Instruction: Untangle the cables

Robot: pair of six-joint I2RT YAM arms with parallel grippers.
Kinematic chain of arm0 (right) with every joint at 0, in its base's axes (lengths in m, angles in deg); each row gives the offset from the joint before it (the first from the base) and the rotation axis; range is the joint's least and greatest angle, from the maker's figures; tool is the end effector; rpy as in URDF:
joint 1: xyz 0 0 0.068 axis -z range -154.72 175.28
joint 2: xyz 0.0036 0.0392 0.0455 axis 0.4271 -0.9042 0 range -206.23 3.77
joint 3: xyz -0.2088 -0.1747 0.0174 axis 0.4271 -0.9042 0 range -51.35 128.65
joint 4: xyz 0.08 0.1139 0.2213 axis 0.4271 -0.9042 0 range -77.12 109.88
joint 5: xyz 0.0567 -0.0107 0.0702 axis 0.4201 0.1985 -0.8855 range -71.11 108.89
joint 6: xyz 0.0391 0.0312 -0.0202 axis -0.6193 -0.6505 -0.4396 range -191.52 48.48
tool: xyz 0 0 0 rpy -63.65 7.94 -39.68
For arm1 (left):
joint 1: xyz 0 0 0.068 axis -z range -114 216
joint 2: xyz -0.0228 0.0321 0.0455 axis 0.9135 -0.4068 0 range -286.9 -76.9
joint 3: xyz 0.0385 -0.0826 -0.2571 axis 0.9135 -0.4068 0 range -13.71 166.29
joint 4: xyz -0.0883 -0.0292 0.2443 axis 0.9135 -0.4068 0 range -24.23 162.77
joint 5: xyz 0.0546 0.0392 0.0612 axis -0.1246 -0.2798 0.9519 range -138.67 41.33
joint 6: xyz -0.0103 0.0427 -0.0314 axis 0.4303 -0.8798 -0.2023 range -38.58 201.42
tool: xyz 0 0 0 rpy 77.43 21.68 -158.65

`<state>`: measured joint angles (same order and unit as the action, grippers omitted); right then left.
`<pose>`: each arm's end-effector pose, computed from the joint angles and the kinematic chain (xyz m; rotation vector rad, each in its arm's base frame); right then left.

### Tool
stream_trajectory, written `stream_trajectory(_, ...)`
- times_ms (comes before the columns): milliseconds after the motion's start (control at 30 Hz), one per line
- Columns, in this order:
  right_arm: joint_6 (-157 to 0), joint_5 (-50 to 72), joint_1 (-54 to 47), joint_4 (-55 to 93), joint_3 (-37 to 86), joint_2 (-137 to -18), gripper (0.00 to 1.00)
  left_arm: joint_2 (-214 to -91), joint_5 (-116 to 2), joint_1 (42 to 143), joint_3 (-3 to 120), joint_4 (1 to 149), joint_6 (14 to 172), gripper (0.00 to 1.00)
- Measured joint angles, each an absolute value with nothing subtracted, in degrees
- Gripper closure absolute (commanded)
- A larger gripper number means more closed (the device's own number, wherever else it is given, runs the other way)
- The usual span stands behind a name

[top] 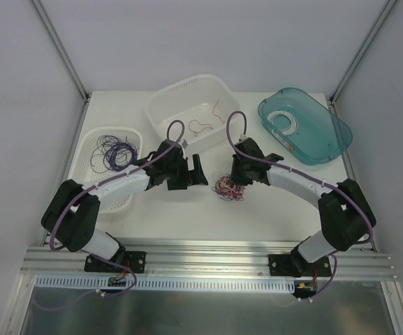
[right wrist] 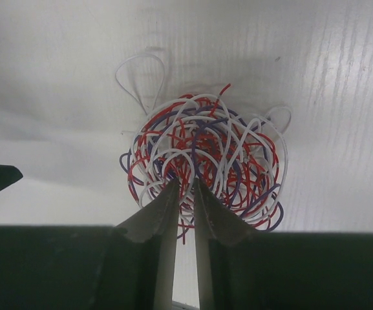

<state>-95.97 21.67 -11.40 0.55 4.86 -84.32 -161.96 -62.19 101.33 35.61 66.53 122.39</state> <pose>0.2573 0.1895 0.2134 -0.2457 2.4945 0.3962 0.2496 -0.1872 0.2094 0.0088 2.4715 -0.9092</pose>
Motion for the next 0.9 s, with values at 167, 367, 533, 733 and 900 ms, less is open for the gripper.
stream_trajectory(167,-96.75,21.67,-11.38,1.69,4.23,-84.76,0.99,-160.84,-62.23,101.33,35.07,66.53,122.37,0.03)
stream_trajectory(367,-95.83,22.35,-11.91,1.23,4.38,-83.86,0.99,-159.88,-62.41,101.33,34.7,66.64,122.04,0.03)
stream_trajectory(533,-93.65,24.25,-13.02,-1.5,6.85,-79.56,0.99,-159.16,-63.19,101.33,34.28,67.14,121.23,0.03)
stream_trajectory(733,-92.42,26.2,-13.46,-2.84,8.73,-75.25,0.99,-158.94,-63.65,101.33,34.24,67.84,120.64,0.03)
stream_trajectory(900,-93.1,26.15,-13.54,-2.62,8.12,-76.84,0.99,-158.94,-64.37,101.33,34.24,67.86,120.08,0.03)
